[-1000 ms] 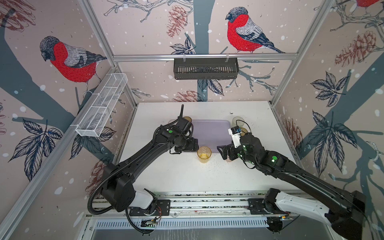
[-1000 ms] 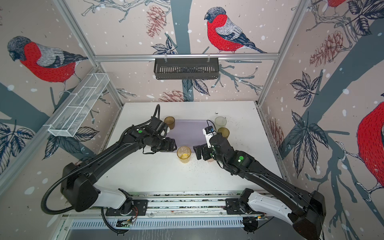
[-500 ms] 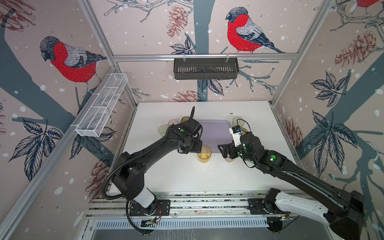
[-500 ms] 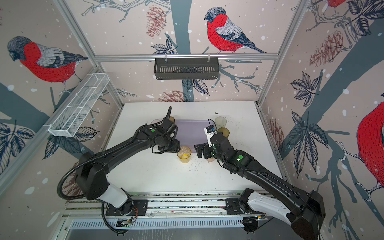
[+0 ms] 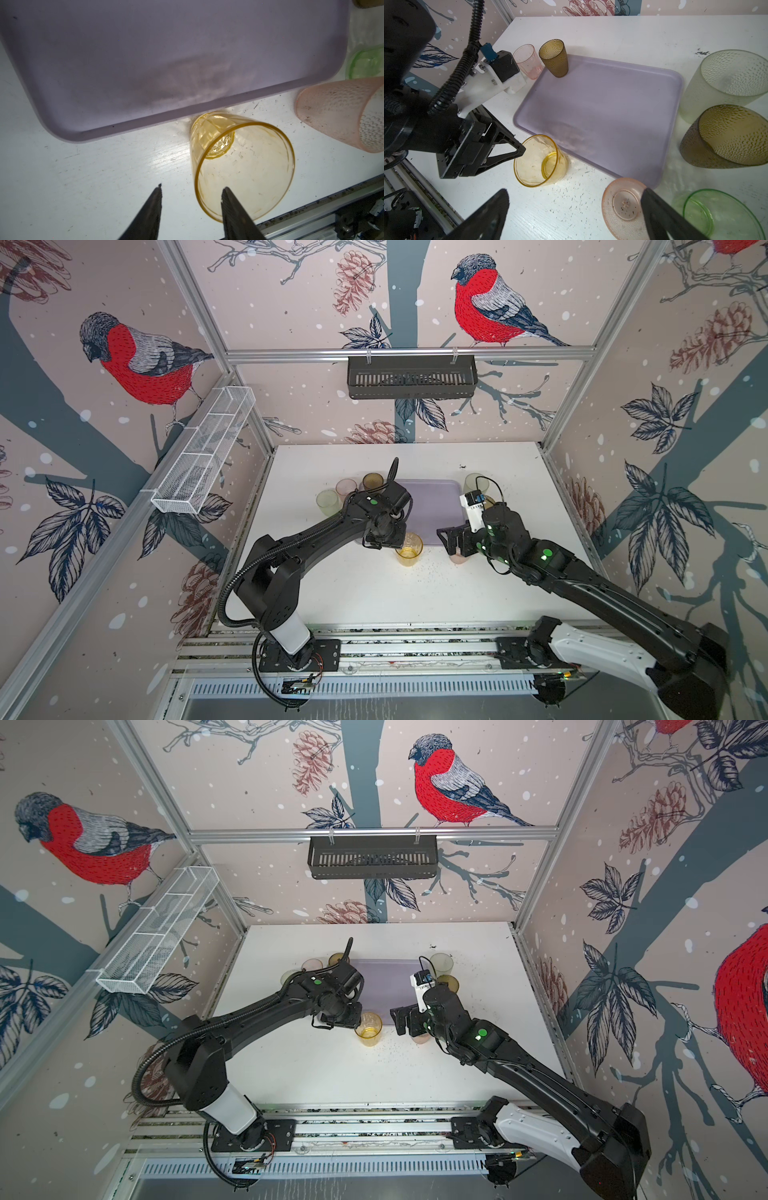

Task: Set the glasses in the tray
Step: 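Lower the left gripper onto the yellow glass rim and close it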

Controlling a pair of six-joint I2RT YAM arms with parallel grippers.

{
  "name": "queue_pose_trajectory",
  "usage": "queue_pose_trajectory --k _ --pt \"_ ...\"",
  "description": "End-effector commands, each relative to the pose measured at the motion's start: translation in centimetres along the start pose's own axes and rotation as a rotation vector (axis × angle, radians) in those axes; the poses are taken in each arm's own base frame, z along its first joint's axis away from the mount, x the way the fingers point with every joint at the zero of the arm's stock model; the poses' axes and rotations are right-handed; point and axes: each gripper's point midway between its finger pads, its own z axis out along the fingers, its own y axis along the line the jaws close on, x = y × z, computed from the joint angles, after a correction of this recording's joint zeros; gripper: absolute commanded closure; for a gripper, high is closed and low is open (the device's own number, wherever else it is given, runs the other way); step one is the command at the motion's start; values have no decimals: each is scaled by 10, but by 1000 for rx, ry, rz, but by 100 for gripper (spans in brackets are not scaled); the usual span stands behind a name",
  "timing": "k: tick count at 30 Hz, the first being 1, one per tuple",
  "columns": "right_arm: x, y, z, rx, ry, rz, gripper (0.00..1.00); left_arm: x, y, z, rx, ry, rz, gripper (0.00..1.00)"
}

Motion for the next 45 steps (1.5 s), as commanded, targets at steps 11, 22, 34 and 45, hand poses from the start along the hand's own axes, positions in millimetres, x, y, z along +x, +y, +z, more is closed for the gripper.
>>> queue_pose_trajectory --k 11,22,34,45 --pt "-9 4 0 -19 -30 2 0 -4 1 6 -39 -14 11 62" --pt "-4 0 -3 -11 -37 27 0 -5 -3 11 -42 -6 23 72" --pt "-4 -1 -5 -5 -40 30 1 -7 -5 14 -45 -4 31 78" --pt "-6 1 -4 -11 -39 21 1 -4 -5 17 -54 1 24 81"
